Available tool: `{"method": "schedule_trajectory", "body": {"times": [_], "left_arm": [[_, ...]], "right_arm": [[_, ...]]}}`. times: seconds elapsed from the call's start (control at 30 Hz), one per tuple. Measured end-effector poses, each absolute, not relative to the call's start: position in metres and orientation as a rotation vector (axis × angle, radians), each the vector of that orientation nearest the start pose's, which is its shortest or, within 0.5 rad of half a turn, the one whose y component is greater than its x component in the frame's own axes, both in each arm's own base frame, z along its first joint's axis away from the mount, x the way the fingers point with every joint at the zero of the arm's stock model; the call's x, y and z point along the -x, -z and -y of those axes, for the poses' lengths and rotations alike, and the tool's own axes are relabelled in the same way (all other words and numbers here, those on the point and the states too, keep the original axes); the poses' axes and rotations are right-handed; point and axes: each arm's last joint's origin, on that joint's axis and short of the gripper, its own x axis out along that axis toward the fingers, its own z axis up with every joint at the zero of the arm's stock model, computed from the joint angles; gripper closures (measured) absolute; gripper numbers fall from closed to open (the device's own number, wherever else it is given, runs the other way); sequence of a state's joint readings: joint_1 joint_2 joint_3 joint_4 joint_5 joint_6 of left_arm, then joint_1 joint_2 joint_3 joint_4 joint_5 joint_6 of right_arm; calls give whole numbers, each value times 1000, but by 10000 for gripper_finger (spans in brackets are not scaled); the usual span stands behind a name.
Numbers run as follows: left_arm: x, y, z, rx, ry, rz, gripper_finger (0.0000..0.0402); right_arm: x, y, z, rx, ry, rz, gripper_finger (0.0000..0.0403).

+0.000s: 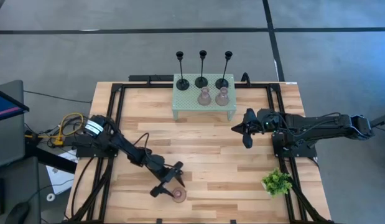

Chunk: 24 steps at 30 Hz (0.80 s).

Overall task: Pick & Place candle stick holders
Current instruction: Put the purple vase candle holder on the shelf

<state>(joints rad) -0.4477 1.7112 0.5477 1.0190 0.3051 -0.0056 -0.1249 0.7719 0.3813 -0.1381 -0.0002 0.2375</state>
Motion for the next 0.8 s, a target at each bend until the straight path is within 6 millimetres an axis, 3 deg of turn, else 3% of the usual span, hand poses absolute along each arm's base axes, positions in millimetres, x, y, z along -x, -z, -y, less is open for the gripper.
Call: {"method": "schedule_trajectory", "body": {"times": [0.27,0.57,0.8], "left_arm": [[-282,-143,152,16,768,-175,105],[-280,-147,161,17,795,-151,106],[-281,-148,161,44,768,-153,137]], "right_arm": [[-162,-201,20,-265,184,-516,403],[-162,-200,20,-266,182,-524,403],[-162,-200,20,-266,182,-524,403]]}}
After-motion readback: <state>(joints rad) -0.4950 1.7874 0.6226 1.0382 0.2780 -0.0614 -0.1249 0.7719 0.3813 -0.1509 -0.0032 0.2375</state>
